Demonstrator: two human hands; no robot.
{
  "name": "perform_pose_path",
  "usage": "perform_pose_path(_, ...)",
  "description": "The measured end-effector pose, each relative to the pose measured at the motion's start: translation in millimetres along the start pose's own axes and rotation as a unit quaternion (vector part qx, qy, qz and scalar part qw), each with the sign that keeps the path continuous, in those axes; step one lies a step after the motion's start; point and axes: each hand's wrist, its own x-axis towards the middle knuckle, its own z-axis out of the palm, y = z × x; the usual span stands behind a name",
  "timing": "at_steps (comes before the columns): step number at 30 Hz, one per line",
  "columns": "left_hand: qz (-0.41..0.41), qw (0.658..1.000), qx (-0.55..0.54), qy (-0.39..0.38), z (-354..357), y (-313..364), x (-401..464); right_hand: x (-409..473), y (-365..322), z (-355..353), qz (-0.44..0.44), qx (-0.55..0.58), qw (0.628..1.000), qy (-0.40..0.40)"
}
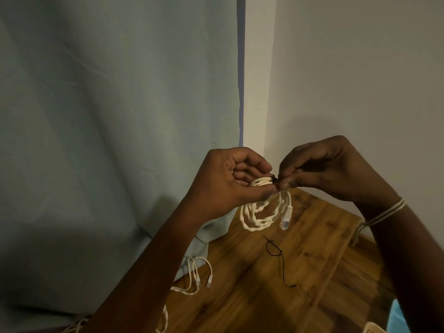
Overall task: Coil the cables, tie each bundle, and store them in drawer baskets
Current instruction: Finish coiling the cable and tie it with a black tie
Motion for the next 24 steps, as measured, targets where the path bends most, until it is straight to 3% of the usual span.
perform_pose_path(11,0.012,1.0,0.019,0.02,1,-5,2,-8,2,9,0.004,-0.012,0.999,0.045)
perform_pose_path(18,0.022,0.999,0.012,0.039,0,-3,5,-11,-3,18,-0.005,-0.07,0.988,0.14)
perform_pose_path(24,0.034,0.998,0.014,0.05,-1,-6,7,-10,-1,26,0.008,-0.043,0.982,0.186)
